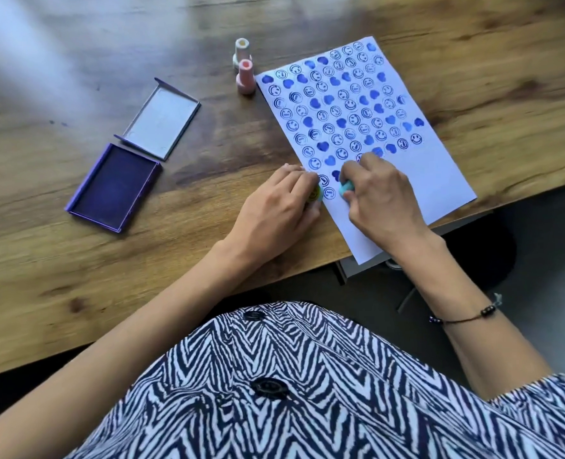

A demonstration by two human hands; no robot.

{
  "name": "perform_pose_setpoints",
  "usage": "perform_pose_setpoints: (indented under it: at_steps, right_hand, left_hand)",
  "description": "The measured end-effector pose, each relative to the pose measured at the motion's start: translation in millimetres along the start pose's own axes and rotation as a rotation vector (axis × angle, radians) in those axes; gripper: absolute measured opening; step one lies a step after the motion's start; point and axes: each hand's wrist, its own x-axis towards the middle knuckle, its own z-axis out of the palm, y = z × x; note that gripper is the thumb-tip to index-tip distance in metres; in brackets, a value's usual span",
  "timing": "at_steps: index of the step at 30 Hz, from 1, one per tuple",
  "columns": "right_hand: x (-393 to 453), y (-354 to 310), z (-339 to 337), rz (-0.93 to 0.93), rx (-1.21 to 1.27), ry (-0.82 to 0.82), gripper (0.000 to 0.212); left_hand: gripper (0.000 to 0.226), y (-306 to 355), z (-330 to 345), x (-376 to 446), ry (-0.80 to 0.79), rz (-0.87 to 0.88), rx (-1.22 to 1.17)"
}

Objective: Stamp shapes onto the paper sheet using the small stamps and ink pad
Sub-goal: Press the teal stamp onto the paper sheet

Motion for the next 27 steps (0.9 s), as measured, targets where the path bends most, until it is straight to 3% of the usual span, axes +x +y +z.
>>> perform_pose_setpoints:
  at_steps: [12,14,17,20,24,27]
  right_hand:
    - [5,-4,-4,0.022,-0.003,-0.085,0.016]
    - [4,5,-7,0.094,0.164,-0.057,0.013]
    - [2,21,-21,0.351,0.625,0.079,0.011]
    - [-2,26,-32,0.496,0.975,0.122,0.022]
    - [-6,9,-34,0.504,1.188,0.020,0.024]
    - [-8,-8,-31,0.442,1.295,-0.031,0.023]
  left_hand:
    - [0.027,0,3,-2,0.013,-0.001,0.019]
    - [0.028,0,2,-3,0.014,0.013,0.009]
    - [0.033,0,0,-4,0.015,0.016,-0.008]
    - [0.033,-2,-2,-3,0.070,0.010,-0.078]
    - [0.032,-2,-9,-5,0.169,-0.183,-0.422]
    - [0.029,5,-14,-7,0.153,-0.371,-0.748]
